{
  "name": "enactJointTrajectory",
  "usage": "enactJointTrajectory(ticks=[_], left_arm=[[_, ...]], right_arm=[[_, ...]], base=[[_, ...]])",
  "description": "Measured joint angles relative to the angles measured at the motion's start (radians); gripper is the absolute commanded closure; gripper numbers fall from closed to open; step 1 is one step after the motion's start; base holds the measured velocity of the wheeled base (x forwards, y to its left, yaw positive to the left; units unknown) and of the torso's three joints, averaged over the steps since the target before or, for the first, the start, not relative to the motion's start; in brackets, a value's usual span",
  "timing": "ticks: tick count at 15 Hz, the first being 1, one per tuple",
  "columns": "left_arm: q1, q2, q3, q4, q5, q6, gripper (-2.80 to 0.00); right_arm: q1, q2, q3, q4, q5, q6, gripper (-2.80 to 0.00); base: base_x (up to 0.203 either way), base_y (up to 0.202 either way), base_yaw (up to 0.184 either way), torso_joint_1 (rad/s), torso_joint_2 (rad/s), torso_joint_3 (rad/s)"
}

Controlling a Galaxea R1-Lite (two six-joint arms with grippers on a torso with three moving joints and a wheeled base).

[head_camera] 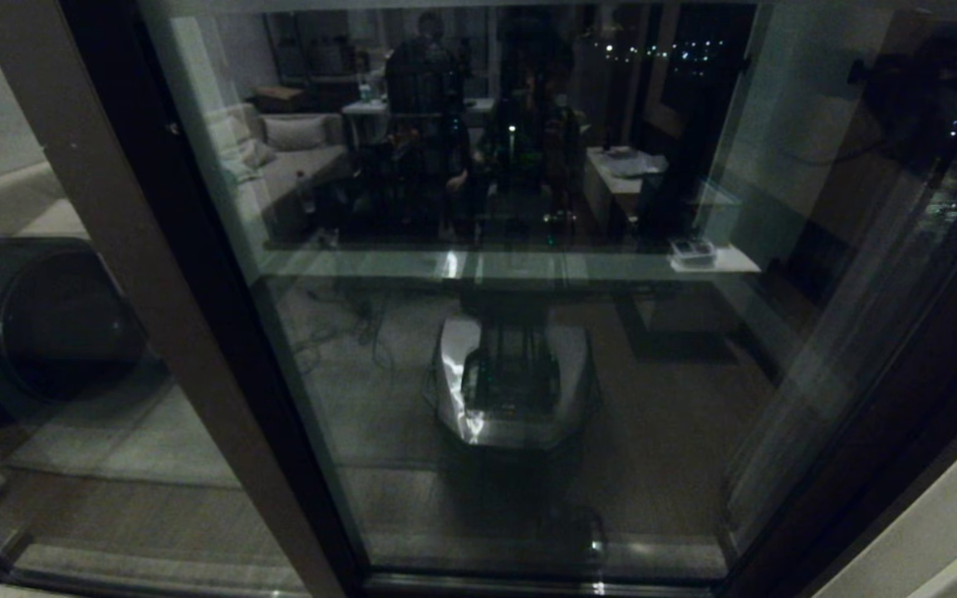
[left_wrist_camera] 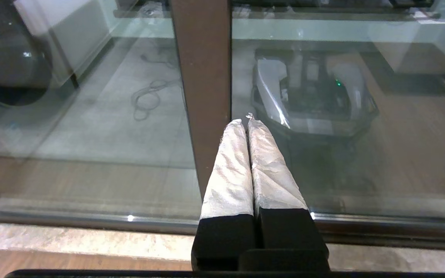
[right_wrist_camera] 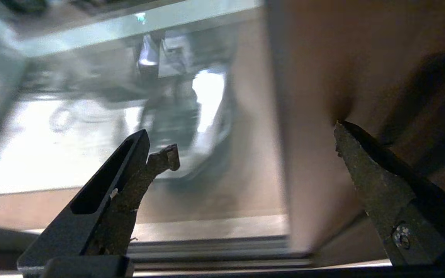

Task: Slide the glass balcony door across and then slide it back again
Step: Open the slid door

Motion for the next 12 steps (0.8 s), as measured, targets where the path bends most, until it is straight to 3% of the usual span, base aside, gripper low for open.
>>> enactJointTrajectory(ticks=[12], left_arm=[[0.0,0.0,0.0,0.0,0.0,0.0,0.0]], right_arm=[[-0.032,0.023,-0.018,-0.012,-0.026,-0.015,-2.8]], base=[[0.0,0.0,0.0,0.0,0.0,0.0]])
